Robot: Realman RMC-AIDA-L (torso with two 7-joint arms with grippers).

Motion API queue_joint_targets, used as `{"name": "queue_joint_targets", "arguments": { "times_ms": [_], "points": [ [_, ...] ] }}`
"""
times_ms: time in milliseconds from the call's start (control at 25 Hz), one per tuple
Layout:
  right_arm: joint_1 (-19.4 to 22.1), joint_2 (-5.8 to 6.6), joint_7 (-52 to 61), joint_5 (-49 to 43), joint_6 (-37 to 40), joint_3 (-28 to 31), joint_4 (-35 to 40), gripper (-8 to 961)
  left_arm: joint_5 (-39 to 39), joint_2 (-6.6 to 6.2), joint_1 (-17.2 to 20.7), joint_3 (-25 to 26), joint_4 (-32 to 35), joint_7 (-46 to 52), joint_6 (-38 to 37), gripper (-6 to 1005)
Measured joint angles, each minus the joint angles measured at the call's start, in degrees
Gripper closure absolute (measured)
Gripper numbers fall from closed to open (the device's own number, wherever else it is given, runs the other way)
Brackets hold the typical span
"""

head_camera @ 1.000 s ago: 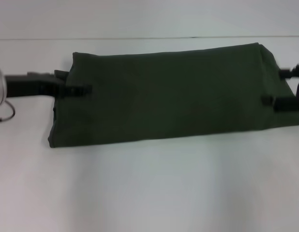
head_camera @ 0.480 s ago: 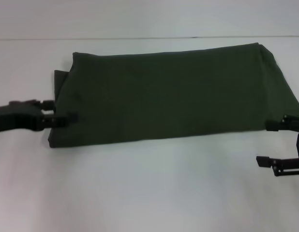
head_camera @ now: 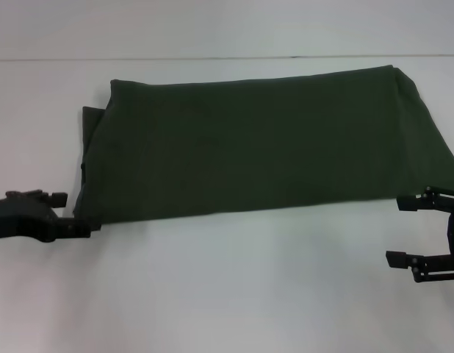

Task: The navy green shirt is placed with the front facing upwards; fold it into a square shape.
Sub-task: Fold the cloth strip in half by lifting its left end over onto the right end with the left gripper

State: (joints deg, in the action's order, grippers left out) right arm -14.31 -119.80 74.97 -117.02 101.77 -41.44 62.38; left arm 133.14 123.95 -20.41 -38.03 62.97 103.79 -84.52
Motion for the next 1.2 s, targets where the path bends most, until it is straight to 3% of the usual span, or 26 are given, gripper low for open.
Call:
{"name": "queue_joint_targets", "arguments": {
  "times_ms": [400, 960, 1200],
  "points": [
    [-0.6, 0.0, -0.2, -0.3, -0.7, -0.4, -0.5, 32, 1.3, 0.15, -0.6, -2.7, -5.4, -2.0, 9.4, 82],
    [-0.8, 0.0, -0.5, -0.4, -2.6, -0.6, -0.6, 33, 1.5, 0.39, -1.3, -6.0, -6.5, -3.5, 12.2, 90],
    [-0.9, 0.06, -0.6, -0.5, -2.9, -0.7, -1.3, 35, 1.4, 0.42, -1.8, -7.6, -6.7, -3.5, 13.3, 282]
  ]
}}
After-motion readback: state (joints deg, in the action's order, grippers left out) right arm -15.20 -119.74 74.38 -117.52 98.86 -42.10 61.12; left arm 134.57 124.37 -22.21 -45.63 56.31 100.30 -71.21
